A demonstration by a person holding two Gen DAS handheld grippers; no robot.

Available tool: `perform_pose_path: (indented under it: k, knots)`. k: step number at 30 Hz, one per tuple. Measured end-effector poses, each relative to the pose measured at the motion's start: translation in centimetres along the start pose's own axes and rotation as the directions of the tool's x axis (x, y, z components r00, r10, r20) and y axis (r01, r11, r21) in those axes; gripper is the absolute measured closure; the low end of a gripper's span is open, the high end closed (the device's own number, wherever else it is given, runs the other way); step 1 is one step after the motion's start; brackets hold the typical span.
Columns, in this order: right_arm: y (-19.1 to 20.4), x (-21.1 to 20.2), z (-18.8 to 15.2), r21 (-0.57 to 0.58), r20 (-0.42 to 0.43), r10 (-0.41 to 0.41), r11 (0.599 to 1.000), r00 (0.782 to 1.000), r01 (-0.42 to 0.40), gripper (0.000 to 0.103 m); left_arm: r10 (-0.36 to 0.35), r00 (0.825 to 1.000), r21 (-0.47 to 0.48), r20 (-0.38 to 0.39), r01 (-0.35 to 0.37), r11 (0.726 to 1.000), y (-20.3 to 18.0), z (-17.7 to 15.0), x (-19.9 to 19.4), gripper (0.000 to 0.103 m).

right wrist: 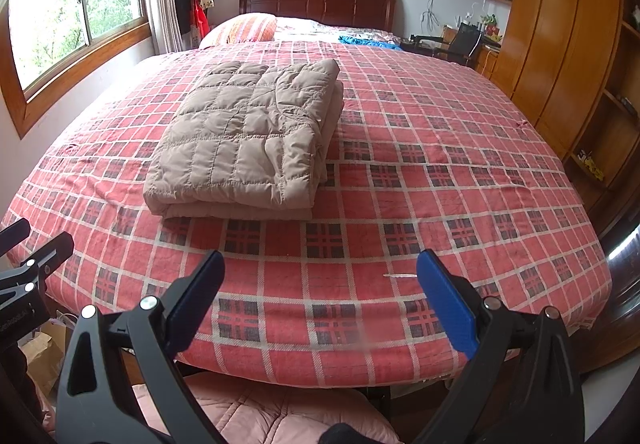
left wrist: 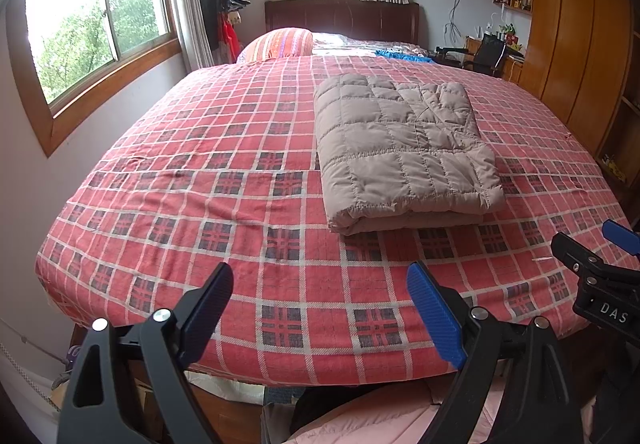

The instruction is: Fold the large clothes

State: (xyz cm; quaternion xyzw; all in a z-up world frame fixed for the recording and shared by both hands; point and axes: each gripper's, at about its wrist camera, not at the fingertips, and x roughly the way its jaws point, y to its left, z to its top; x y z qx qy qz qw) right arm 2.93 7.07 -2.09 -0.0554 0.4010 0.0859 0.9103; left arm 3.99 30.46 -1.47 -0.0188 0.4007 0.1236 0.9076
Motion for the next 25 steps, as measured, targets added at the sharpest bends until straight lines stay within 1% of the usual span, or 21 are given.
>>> perform_pose_path:
  k: [12, 25]
  knots:
    - [0.01, 0.28, -0.09, 0.004, -0.010, -0.009, 1.000, 1.000, 0.009, 0.007, 0.000, 1.000, 0.000, 0.000, 0.000, 1.000, 0.00, 0.01, 0.10, 0.014]
    - [-0.14, 0.79, -0.02, 0.014, -0.022, -0.002, 1.000, 1.000, 0.002, 0.007, -0.002, 1.000, 0.004, -0.006, 0.002, 1.000, 0.05, -0.02, 0.64, 0.014]
